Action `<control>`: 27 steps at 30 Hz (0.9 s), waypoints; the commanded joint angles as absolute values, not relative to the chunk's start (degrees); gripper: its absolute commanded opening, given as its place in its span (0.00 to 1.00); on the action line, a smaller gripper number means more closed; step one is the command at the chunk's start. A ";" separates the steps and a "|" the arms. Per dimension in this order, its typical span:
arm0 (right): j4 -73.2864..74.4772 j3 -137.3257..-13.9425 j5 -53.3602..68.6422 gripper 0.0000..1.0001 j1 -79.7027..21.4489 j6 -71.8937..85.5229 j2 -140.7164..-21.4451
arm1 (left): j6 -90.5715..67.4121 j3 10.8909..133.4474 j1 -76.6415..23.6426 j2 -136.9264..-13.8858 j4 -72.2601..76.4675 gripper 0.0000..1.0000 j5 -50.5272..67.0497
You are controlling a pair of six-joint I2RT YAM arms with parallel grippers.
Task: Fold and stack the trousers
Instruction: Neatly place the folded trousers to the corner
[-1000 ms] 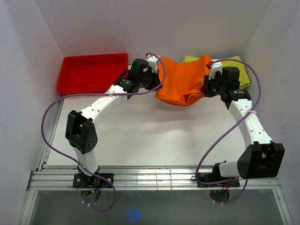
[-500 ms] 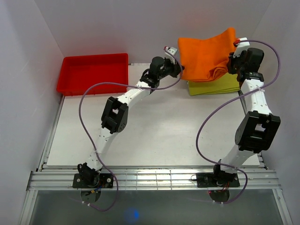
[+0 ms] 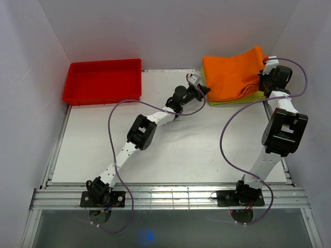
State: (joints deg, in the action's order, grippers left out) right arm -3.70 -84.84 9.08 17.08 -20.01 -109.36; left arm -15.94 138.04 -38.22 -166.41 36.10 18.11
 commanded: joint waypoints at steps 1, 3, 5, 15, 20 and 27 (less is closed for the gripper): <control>-19.07 -85.26 2.64 0.08 20.04 -23.20 -109.15 | -14.94 141.50 -37.18 -165.14 42.28 0.00 17.84; -19.16 -84.03 2.29 0.08 20.04 -23.82 -109.60 | -14.24 140.89 -37.09 -165.50 42.27 0.00 17.58; -19.60 -83.50 2.11 0.08 20.04 -24.17 -110.30 | -13.80 140.28 -37.09 -165.67 42.45 0.00 17.40; -10.47 -95.00 -3.95 0.67 20.13 -21.45 -117.86 | -12.66 131.23 -36.30 -159.19 42.98 0.66 17.66; -4.67 -98.52 -2.03 0.97 20.13 -21.01 -114.88 | -12.83 117.53 -33.50 -146.45 37.38 0.98 21.18; 11.40 -102.81 12.27 0.90 20.04 -20.57 -104.87 | -12.48 107.05 -26.82 -123.95 15.42 0.98 26.80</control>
